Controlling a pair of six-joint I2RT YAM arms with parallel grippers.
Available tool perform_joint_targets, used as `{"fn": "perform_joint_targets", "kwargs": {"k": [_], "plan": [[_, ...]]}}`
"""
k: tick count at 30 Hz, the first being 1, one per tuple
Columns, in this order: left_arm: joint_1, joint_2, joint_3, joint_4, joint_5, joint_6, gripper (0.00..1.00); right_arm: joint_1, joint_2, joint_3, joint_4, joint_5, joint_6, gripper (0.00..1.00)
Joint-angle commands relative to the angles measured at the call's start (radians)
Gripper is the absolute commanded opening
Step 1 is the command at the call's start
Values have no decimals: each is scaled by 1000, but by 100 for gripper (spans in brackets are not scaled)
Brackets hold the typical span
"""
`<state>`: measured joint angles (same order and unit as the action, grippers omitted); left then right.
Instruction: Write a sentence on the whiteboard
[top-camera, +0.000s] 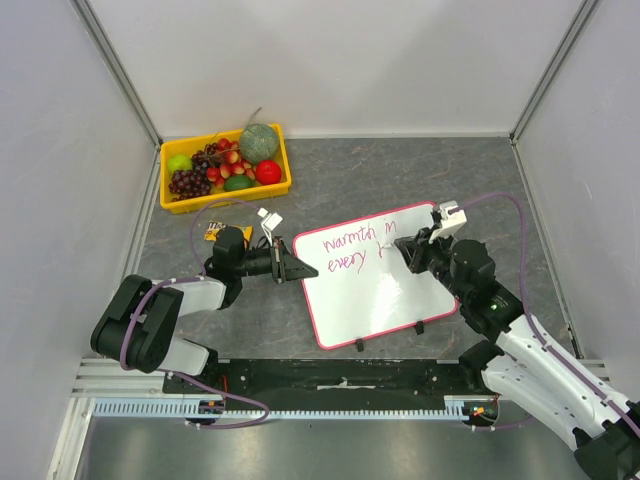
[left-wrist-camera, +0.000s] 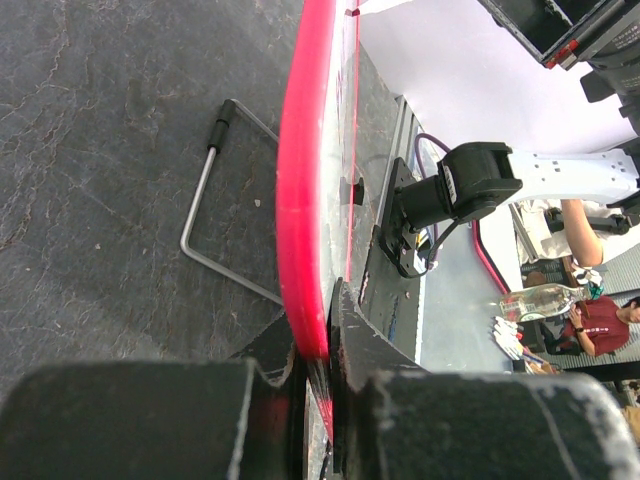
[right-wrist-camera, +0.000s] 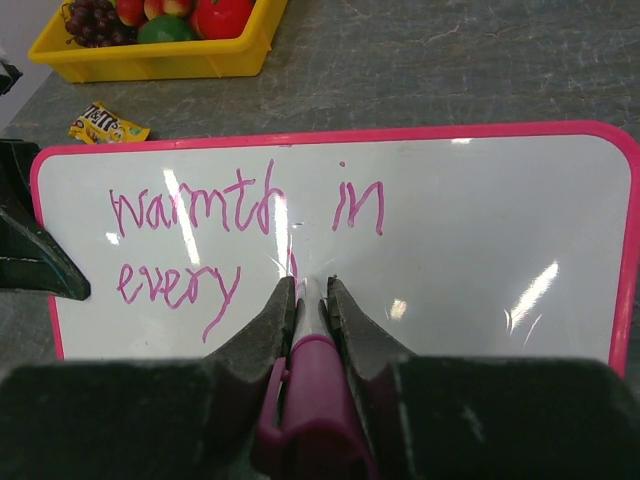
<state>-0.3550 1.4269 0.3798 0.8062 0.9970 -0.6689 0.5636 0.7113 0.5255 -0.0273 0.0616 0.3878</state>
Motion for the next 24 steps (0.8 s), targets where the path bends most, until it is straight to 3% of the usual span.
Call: {"fn": "perform_joint_targets", "kwargs": {"k": [1, 24], "plan": [[-18, 27, -18, -41, -23, 219, 2, -2, -21, 5, -34, 55, -30, 0], [-18, 29, -16, -41, -23, 219, 2, -7, -84, -41, -106, 1, 2, 0]]}}
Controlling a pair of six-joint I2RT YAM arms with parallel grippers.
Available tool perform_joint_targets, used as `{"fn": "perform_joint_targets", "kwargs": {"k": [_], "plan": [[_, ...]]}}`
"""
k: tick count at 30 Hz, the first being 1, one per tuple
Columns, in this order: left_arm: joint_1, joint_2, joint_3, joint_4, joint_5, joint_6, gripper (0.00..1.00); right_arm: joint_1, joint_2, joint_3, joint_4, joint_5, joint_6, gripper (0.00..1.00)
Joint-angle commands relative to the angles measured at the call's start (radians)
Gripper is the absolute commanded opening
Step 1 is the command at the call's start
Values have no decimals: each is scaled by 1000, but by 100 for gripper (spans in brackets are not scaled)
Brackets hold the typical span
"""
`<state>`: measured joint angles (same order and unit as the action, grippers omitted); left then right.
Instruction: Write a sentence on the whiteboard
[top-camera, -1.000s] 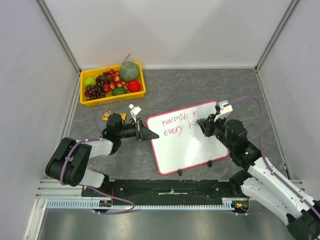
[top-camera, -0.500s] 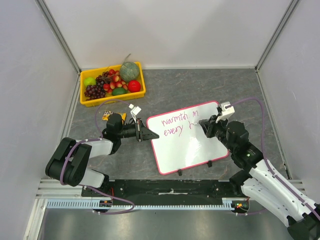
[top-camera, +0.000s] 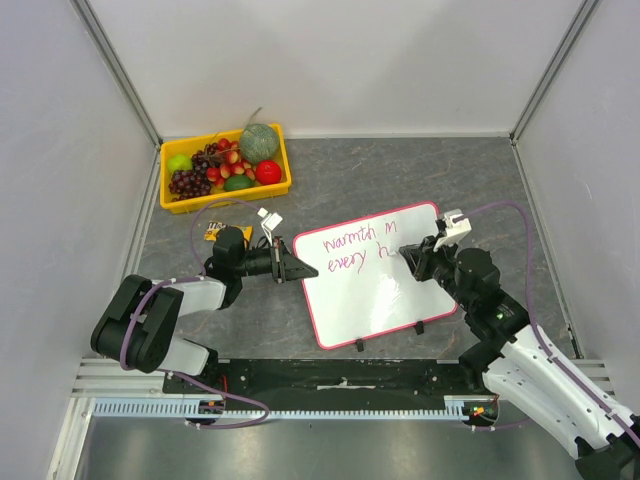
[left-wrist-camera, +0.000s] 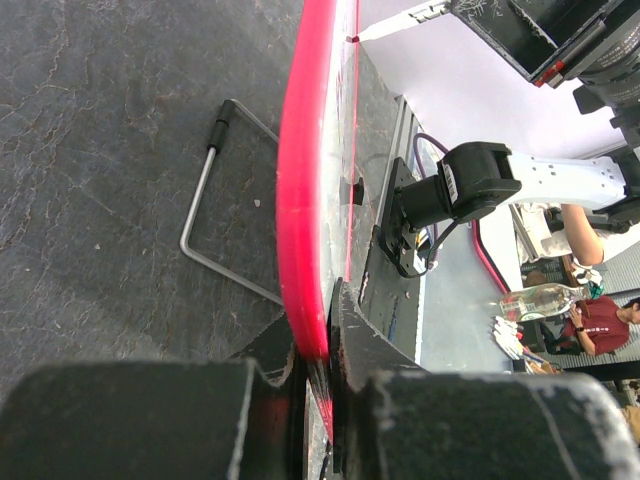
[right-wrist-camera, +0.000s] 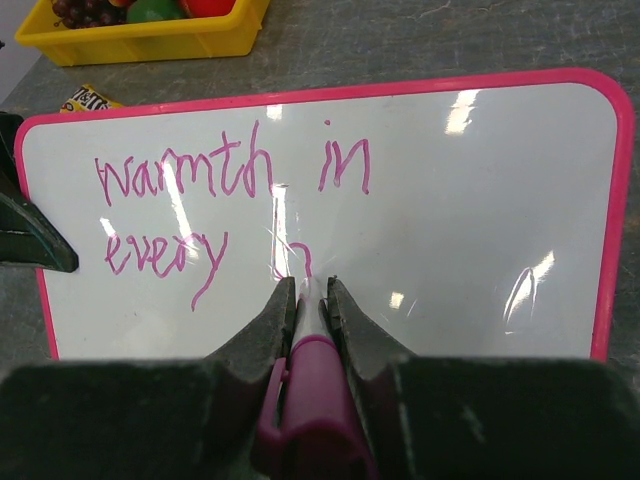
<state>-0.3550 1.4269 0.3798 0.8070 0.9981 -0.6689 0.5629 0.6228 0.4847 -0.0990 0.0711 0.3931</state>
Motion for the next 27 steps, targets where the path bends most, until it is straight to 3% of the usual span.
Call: {"fn": "perform_joint_targets", "kwargs": {"k": [1, 11, 27], "plan": [[-18, 30, -18, -42, -24, 219, 2, -3, 5, 6, -31, -13, -3, 0], [-15, 29, -18, -42, -24, 219, 2, -6, -11, 106, -4, -50, -16, 0], [-18, 29, -19, -43, -23, 219, 2, -3, 78, 109, 67, 65, -34, 0]]}}
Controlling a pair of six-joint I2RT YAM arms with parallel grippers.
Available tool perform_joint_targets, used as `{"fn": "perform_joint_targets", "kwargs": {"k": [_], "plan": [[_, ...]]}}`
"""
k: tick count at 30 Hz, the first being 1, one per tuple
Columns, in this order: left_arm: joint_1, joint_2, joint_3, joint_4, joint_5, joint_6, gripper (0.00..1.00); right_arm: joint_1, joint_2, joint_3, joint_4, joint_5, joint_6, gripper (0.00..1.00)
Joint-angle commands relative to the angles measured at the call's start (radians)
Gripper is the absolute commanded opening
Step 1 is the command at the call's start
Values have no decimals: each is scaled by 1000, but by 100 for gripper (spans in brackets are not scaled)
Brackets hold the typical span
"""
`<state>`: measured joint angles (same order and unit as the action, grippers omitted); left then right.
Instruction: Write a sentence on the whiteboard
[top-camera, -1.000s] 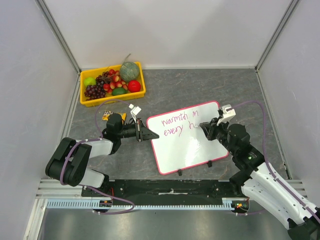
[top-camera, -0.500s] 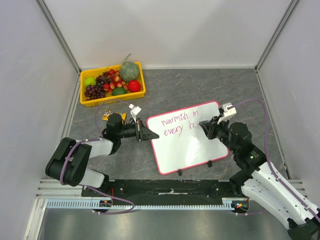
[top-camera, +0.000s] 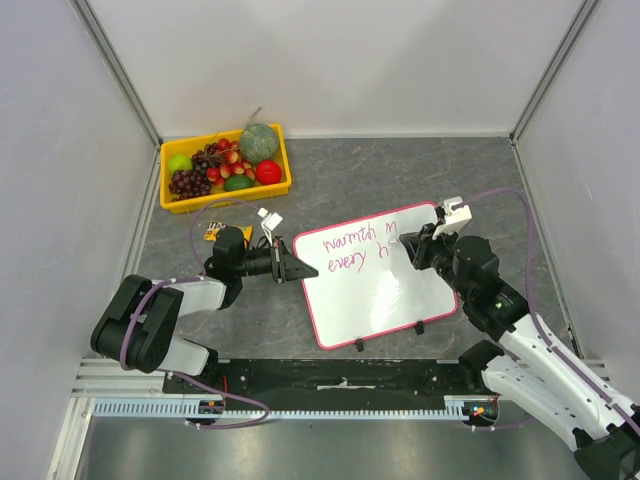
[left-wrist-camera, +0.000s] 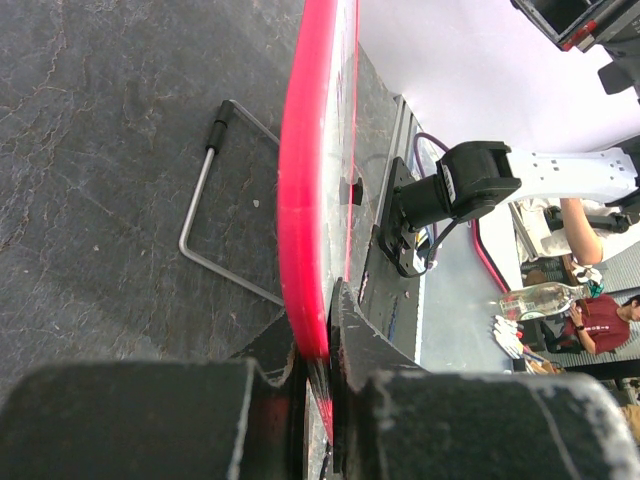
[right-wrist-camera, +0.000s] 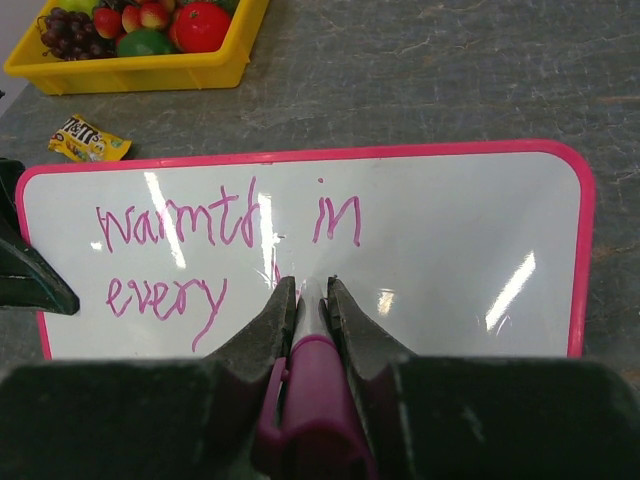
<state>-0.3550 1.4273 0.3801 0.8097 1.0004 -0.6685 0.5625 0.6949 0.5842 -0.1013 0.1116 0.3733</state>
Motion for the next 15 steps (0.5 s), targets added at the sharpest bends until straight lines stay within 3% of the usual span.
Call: {"fn": "perform_joint_targets", "kwargs": {"k": [1, 15], "plan": [[-16, 27, -17, -44, -25, 219, 2, -4, 11, 3, 71, 25, -14, 0], [-16, 32, -15, -44, -22, 219, 2, -4, -9, -76, 45, 25, -1, 0]]}}
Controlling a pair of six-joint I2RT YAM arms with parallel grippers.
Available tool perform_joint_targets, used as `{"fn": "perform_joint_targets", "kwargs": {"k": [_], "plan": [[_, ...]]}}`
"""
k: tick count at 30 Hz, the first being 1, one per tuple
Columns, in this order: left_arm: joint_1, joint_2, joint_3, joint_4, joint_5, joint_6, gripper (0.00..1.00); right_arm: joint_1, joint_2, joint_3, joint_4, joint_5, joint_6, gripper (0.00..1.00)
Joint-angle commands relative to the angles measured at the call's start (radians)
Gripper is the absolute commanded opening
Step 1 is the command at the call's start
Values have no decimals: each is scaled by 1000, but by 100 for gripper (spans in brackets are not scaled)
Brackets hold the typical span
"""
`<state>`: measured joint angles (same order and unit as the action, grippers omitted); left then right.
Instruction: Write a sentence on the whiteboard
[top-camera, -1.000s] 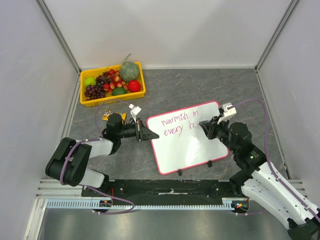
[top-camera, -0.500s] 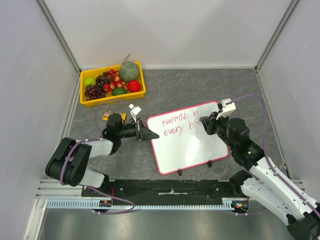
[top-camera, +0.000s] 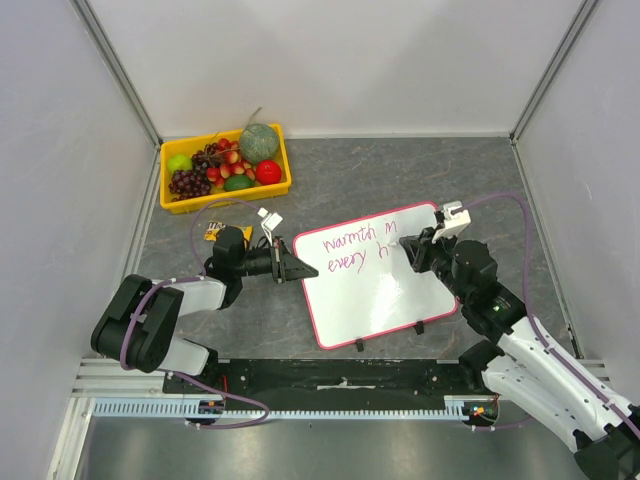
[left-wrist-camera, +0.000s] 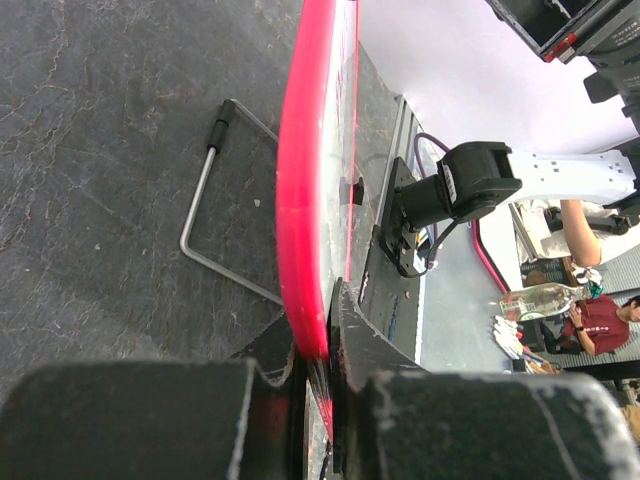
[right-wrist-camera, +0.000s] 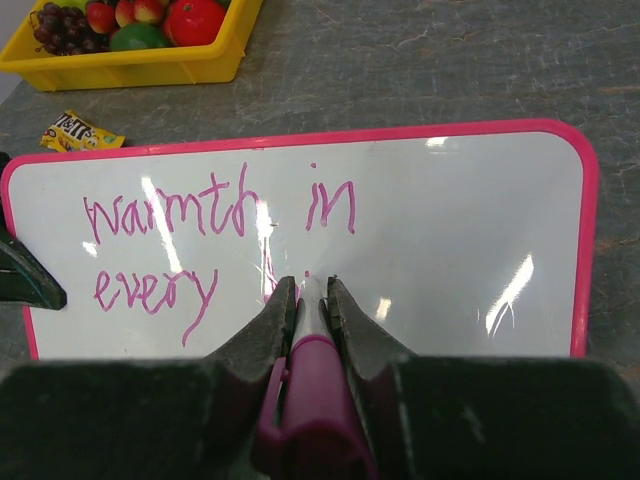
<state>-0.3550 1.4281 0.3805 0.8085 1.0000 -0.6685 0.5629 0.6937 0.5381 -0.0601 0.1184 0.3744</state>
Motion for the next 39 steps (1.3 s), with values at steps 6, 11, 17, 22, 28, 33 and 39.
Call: {"fn": "perform_joint_targets", "kwargs": {"k": [6, 11, 17, 22, 28, 33, 39], "plan": [[-16, 29, -15, -43, -23, 219, 2, -4, -28, -49, -23, -2, 4, 0], [-16, 29, -17, -43, -23, 218, 2, -3, -43, -64, -43, -16, 8, 0], [-16, 32, -15, -43, -23, 218, 2, -4, -65, -79, -76, -10, 15, 0], [-16, 34, -15, -42, -20, 218, 2, -4, -65, -75, -86, 18, 12, 0], [-18, 35, -14, -42, -21, 218, 2, -4, -46, -58, -87, 62, 8, 0], [-18, 34, -15, -42, -21, 218, 2, -4, -42, -43, -84, 112, -5, 0], [-16, 31, -15, -42, -23, 218, 2, -3, -19, -10, -64, 128, -20, 0]]}}
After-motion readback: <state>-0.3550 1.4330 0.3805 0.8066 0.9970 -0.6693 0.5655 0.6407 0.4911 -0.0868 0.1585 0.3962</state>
